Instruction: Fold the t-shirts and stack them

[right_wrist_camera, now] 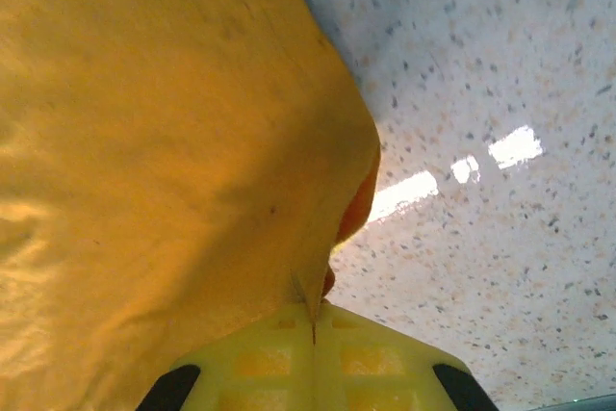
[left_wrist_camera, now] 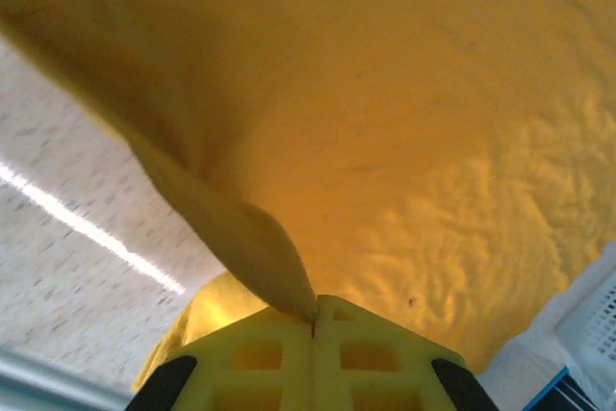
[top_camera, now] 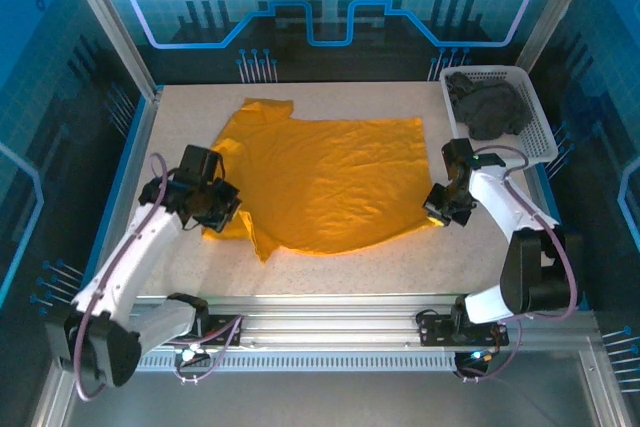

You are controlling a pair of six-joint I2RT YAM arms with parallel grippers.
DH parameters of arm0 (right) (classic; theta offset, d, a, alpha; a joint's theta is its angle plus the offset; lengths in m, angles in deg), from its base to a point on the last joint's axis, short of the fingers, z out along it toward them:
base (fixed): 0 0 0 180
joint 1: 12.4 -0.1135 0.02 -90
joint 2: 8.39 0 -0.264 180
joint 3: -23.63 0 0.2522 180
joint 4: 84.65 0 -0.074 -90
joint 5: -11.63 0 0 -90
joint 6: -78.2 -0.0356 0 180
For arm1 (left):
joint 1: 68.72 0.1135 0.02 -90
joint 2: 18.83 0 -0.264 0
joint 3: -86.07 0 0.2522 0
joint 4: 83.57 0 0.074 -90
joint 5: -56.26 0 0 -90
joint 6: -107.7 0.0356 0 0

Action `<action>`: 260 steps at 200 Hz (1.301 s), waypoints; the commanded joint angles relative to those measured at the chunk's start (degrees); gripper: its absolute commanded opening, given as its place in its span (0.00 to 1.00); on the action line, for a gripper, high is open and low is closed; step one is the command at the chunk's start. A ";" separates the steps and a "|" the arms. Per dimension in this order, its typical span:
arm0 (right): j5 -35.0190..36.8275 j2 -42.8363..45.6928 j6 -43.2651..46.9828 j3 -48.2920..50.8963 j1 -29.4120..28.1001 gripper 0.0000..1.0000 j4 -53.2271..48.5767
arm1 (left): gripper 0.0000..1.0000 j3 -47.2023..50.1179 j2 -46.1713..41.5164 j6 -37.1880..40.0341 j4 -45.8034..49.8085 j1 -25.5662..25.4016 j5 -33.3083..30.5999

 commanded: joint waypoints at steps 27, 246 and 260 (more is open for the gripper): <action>1.04 -4.68 -2.51 -7.18 1.31 0.00 -0.76 | 0.00 -7.02 8.34 9.00 -6.91 5.02 0.84; 3.57 -21.40 -3.15 -24.96 1.89 0.00 -1.44 | 0.00 -25.51 29.90 25.83 -9.42 9.75 -1.10; 3.99 -22.34 -3.09 -25.92 1.85 0.00 -1.71 | 0.00 -25.99 30.74 26.29 -9.77 9.76 -1.20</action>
